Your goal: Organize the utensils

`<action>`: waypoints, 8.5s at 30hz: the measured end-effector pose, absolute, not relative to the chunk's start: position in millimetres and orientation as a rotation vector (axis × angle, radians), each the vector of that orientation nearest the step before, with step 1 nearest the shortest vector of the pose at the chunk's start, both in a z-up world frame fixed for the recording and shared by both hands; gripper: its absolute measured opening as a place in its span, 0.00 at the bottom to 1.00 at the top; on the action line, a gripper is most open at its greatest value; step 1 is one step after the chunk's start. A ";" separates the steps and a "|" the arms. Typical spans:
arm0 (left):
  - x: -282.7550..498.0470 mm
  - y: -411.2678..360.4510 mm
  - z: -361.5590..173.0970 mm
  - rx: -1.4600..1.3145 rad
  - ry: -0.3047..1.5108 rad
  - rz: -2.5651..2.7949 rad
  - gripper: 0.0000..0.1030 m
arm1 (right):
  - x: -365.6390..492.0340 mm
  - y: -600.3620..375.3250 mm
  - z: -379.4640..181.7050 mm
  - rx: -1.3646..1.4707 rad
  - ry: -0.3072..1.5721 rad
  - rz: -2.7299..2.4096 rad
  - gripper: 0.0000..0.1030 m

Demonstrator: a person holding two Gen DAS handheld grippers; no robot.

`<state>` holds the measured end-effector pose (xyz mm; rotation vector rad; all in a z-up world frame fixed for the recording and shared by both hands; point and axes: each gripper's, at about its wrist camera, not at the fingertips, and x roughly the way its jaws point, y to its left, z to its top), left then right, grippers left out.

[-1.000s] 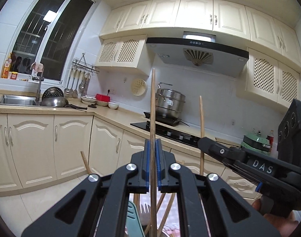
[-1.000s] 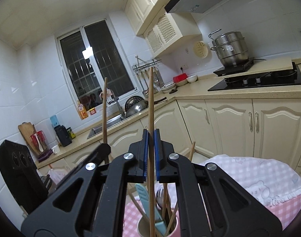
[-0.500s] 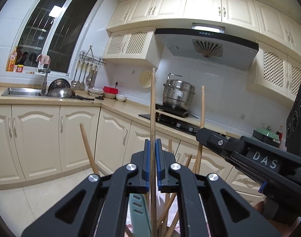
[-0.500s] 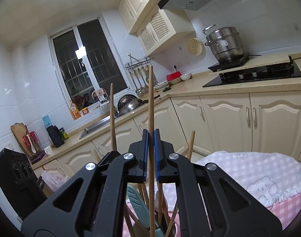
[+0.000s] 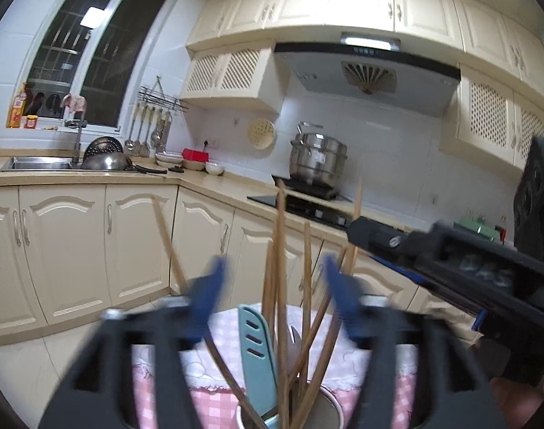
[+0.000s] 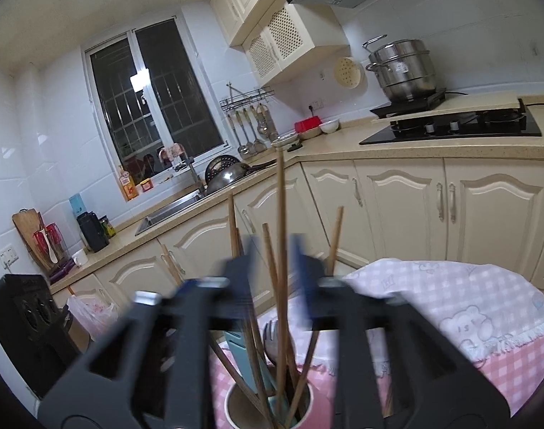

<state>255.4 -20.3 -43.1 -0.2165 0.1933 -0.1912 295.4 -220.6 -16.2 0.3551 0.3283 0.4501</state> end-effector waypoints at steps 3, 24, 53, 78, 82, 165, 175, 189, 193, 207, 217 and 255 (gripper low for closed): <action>244.2 -15.4 -33.5 -0.206 0.180 -0.179 0.80 | 284.3 -231.9 -5.8 0.355 0.294 0.440 0.77; 188.8 -14.3 -7.9 -0.101 0.240 -0.139 0.95 | 255.3 -294.3 3.3 0.314 0.428 0.312 0.94; 195.1 -58.2 -108.7 -0.009 0.690 -0.206 0.95 | 246.6 -295.4 -124.0 0.170 0.925 0.234 0.94; 202.3 -54.9 -170.7 0.017 0.918 -0.177 0.95 | 247.4 -241.9 -185.1 -0.111 1.104 0.215 0.94; 202.5 -54.4 -171.4 0.021 0.921 -0.177 0.95 | 246.9 -229.2 -186.4 -0.193 1.097 0.199 0.94; 210.8 -18.3 9.8 -0.227 0.259 -0.327 0.05 | 269.2 -262.0 22.9 0.348 0.308 0.548 0.06; 240.3 -22.0 23.4 -0.256 0.142 -0.301 0.05 | 287.6 -235.0 36.1 0.359 0.229 0.555 0.06; 276.1 -19.7 -15.9 -0.297 0.167 -0.227 0.05 | 312.5 -205.7 6.9 0.337 0.259 0.512 0.06; 279.7 -16.7 -23.6 -0.303 0.167 -0.223 0.05 | 315.3 -203.1 3.5 0.326 0.261 0.505 0.06; 279.7 -24.9 -43.3 -0.271 0.192 -0.249 0.11 | 319.4 -193.7 -13.5 0.288 0.323 0.498 0.07; 253.7 -9.6 -22.0 -0.248 0.166 -0.221 0.82 | 294.8 -214.9 3.8 0.321 0.271 0.466 0.77; 32.6 -12.2 40.7 -0.043 0.317 0.038 0.96 | 104.4 -237.0 28.9 0.122 0.421 0.272 0.94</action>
